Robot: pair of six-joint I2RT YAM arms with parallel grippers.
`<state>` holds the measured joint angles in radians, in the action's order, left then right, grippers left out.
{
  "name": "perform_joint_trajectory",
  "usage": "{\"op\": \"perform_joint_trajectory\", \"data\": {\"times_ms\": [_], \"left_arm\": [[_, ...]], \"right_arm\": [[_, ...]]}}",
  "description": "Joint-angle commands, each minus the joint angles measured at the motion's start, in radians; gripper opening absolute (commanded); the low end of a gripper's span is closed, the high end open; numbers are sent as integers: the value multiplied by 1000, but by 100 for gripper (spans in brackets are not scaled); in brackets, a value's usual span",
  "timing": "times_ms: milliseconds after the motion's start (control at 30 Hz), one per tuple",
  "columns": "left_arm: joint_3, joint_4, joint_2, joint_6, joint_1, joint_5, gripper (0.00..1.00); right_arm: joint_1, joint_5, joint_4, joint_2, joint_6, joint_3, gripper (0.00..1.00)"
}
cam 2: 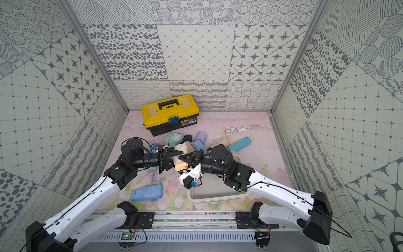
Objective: Put the umbrella into the storage box
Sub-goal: Pick up the umbrella from the center of the board.
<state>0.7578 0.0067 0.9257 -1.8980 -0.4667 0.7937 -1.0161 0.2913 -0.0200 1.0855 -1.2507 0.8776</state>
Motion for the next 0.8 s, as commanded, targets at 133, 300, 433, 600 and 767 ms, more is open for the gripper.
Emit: {"op": "perform_joint_trajectory", "data": {"times_ms": [133, 300, 433, 600, 767], "left_arm": [[39, 51, 0, 37, 1, 77, 67], [-8, -25, -63, 101, 1, -38, 87], [-75, -90, -168, 165, 0, -228, 88], [-15, -316, -216, 451, 2, -397, 87], [77, -560, -181, 788, 1, -457, 80]], "right_arm": [[-16, 1, -29, -7, 30, 27, 26], [-13, -68, -39, -37, 193, -11, 27], [-13, -144, -46, -103, 413, -72, 23], [-16, -230, 38, -179, 729, -71, 17], [-19, -433, 315, -196, 1126, 45, 0]]}}
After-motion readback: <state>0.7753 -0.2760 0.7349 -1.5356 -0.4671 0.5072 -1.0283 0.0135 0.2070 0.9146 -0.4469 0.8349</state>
